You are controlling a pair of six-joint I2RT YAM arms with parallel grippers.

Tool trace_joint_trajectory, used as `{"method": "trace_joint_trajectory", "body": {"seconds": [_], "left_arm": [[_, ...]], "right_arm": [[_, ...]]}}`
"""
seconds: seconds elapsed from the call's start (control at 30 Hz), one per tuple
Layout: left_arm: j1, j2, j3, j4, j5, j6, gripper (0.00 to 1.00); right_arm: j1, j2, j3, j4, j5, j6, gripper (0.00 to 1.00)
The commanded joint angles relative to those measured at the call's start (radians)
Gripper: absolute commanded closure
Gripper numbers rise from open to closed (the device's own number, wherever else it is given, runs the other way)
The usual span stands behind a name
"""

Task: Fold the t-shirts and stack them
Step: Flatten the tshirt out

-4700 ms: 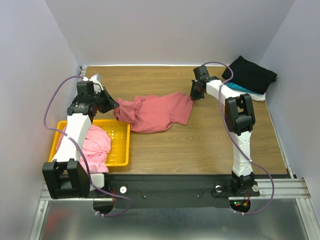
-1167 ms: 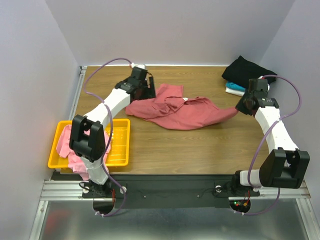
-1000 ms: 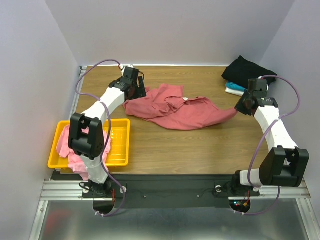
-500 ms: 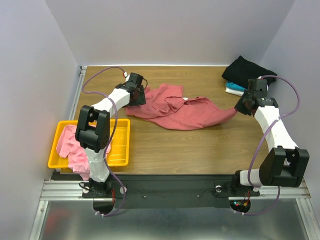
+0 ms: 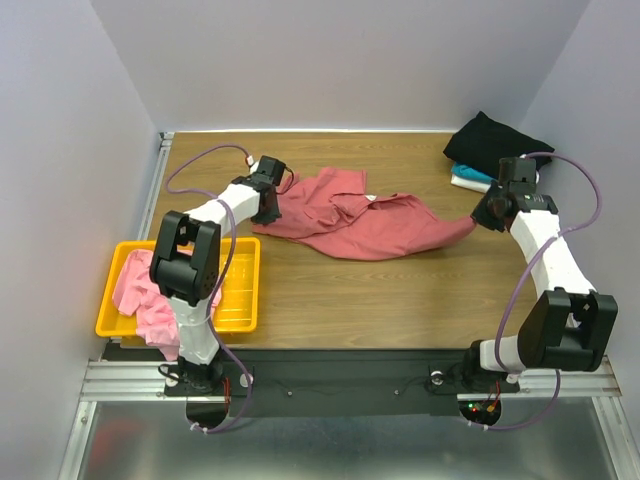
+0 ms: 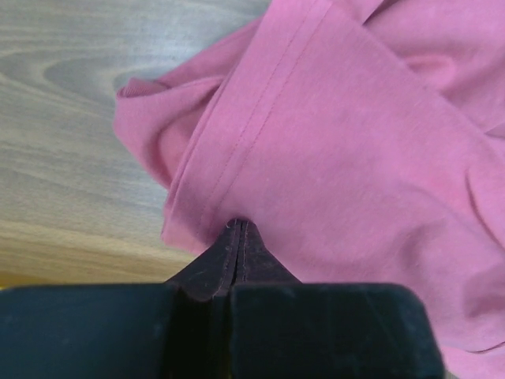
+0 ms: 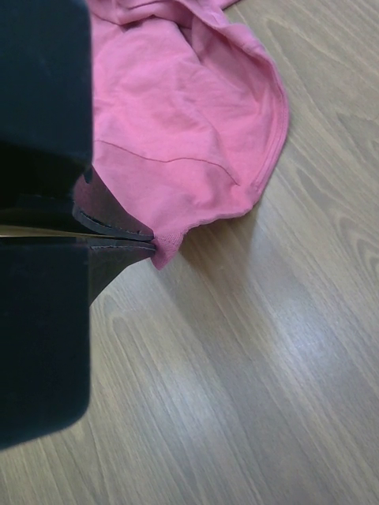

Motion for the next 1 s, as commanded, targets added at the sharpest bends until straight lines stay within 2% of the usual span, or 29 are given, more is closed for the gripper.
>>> {"method": "trace_joint_trajectory", "body": {"seconds": [0.0,0.1,0.17,0.23,0.57,0.87,0.9,0.97], "left_arm": [[0.008,-0.115,-0.029,0.001,-0.076,-0.003,0.90],[0.029,-0.130,-0.021,-0.025,-0.090,-0.023,0.52],[0.049,-0.149,-0.029,-0.015,-0.079,-0.031,0.41],[0.062,-0.161,-0.036,0.005,-0.064,-0.034,0.36],[0.101,-0.071,-0.026,0.068,0.039,-0.046,0.37],[0.101,-0.058,-0.044,0.102,0.113,-0.046,0.48],[0.101,-0.057,-0.047,0.102,0.116,-0.048,0.51],[0.101,-0.060,-0.061,0.105,0.130,-0.051,0.62]], "right_arm": [[-0.013,0.005,0.044,0.025,-0.006,0.012,1.00],[-0.014,0.004,0.046,0.027,-0.016,0.015,1.00],[-0.014,0.005,0.045,0.028,-0.027,0.018,1.00],[-0.014,0.007,0.043,0.030,-0.039,0.020,0.99],[-0.016,0.015,0.040,0.036,-0.064,0.020,1.00],[-0.017,0.012,0.040,0.036,-0.062,0.020,0.99],[-0.017,0.013,0.040,0.036,-0.061,0.020,1.00],[-0.017,0.012,0.040,0.036,-0.062,0.020,1.00]]}}
